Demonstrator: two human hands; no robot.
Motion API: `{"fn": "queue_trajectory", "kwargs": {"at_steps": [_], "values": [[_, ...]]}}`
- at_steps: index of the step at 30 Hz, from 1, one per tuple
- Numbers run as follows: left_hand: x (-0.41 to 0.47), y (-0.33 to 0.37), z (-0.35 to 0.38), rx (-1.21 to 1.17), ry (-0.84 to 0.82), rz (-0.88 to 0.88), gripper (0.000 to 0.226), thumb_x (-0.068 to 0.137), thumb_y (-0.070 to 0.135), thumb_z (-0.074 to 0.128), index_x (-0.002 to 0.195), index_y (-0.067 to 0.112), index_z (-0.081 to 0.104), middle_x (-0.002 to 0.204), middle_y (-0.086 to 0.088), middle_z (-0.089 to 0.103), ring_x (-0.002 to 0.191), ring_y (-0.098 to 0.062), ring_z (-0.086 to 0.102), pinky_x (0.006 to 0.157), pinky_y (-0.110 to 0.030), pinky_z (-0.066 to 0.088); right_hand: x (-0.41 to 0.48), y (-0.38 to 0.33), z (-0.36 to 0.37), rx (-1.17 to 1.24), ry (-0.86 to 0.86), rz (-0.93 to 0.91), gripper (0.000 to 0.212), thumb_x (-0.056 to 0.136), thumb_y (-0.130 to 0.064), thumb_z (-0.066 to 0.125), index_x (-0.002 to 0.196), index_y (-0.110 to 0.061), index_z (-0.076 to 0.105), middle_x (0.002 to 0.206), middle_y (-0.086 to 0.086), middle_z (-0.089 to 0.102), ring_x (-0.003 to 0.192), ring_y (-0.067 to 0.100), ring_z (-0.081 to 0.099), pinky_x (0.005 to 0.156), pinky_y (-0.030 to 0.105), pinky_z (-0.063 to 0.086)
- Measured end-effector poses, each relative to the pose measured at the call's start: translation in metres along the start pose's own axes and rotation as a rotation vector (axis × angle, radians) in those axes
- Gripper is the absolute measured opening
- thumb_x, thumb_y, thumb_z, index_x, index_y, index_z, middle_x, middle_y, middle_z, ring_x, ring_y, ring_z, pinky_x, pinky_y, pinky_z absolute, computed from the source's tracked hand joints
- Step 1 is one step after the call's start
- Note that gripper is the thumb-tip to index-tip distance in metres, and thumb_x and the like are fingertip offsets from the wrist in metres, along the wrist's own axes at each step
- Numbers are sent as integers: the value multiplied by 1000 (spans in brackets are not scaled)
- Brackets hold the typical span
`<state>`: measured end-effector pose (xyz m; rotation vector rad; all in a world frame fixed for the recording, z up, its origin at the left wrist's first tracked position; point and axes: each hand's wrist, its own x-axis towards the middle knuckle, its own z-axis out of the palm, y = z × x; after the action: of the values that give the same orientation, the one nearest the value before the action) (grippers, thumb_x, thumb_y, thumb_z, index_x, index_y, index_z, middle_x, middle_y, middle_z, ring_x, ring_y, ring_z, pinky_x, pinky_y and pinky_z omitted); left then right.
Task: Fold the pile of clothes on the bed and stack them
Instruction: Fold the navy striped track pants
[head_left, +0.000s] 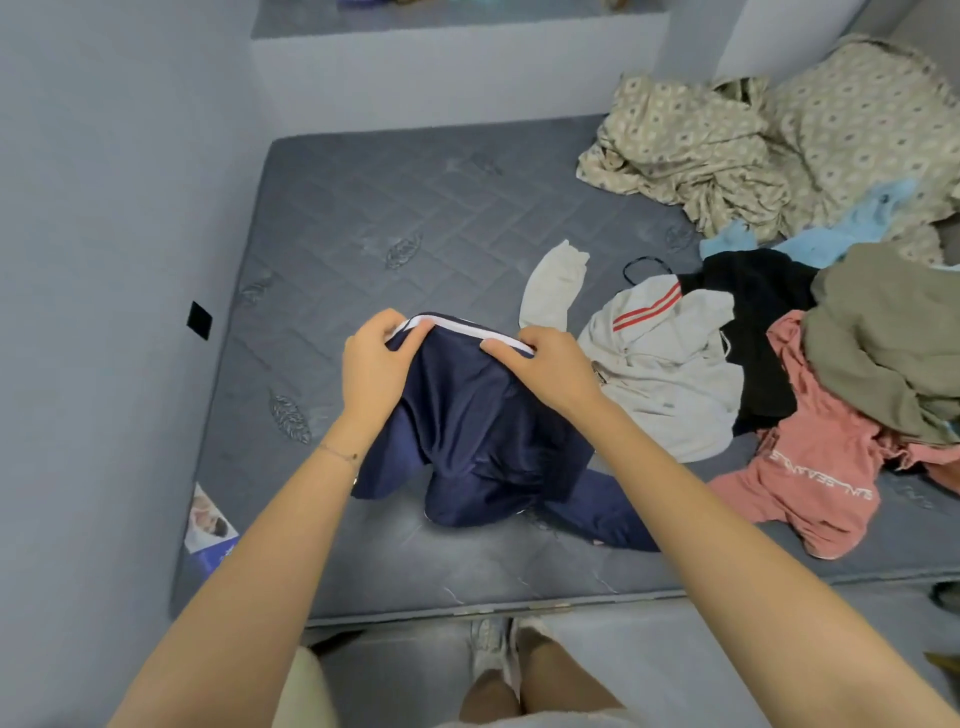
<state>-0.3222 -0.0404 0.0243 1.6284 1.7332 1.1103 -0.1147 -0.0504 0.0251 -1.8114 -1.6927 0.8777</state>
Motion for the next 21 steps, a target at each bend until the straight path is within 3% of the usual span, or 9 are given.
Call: {"fn": "queue_trajectory", "kwargs": {"at_steps": [7, 13, 15, 17, 19, 21], "values": [[17, -15, -1, 20, 68, -91, 43, 89, 39, 66, 59, 24, 40, 54, 9, 41, 54, -7, 36, 54, -17, 31, 34, 23, 2, -15, -206, 77, 64, 77, -68, 64, 65, -8, 47, 59, 2, 40, 58, 17, 38, 57, 34, 32], [33, -38, -8, 65, 98, -138, 42, 90, 41, 65, 60, 24, 40, 55, 5, 41, 53, -6, 39, 53, -17, 31, 66, 20, 10, -32, -335, 82, 62, 75, -69, 66, 60, -17, 36, 55, -4, 31, 54, 15, 33, 55, 31, 28], [38, -48, -10, 79, 82, -162, 41, 89, 42, 66, 61, 23, 43, 56, 6, 43, 52, -6, 39, 53, -15, 33, 71, 19, 17, -9, -304, 111, 62, 75, -68, 67, 57, -19, 33, 52, -7, 31, 52, 14, 34, 54, 30, 28], [43, -59, -11, 114, -1, -178, 39, 89, 44, 65, 66, 18, 47, 58, 7, 45, 53, -7, 38, 53, -16, 33, 75, 15, 25, 37, -220, 117, 59, 77, -67, 65, 56, -20, 38, 50, -10, 37, 52, 11, 38, 54, 28, 31], [51, -66, -12, 135, -186, -155, 29, 87, 42, 68, 81, 16, 56, 71, 8, 57, 62, -1, 46, 61, -15, 34, 78, 4, 32, 84, -150, 66, 56, 83, -64, 60, 56, -19, 39, 50, -9, 38, 52, 9, 37, 55, 29, 32], [60, -64, -12, 131, -393, -103, 39, 83, 43, 73, 111, 21, 58, 104, 14, 62, 92, 6, 54, 82, -15, 38, 82, -14, 37, 124, -138, -9, 57, 88, -58, 56, 56, -17, 33, 51, -6, 30, 51, 10, 30, 56, 31, 28]]}}
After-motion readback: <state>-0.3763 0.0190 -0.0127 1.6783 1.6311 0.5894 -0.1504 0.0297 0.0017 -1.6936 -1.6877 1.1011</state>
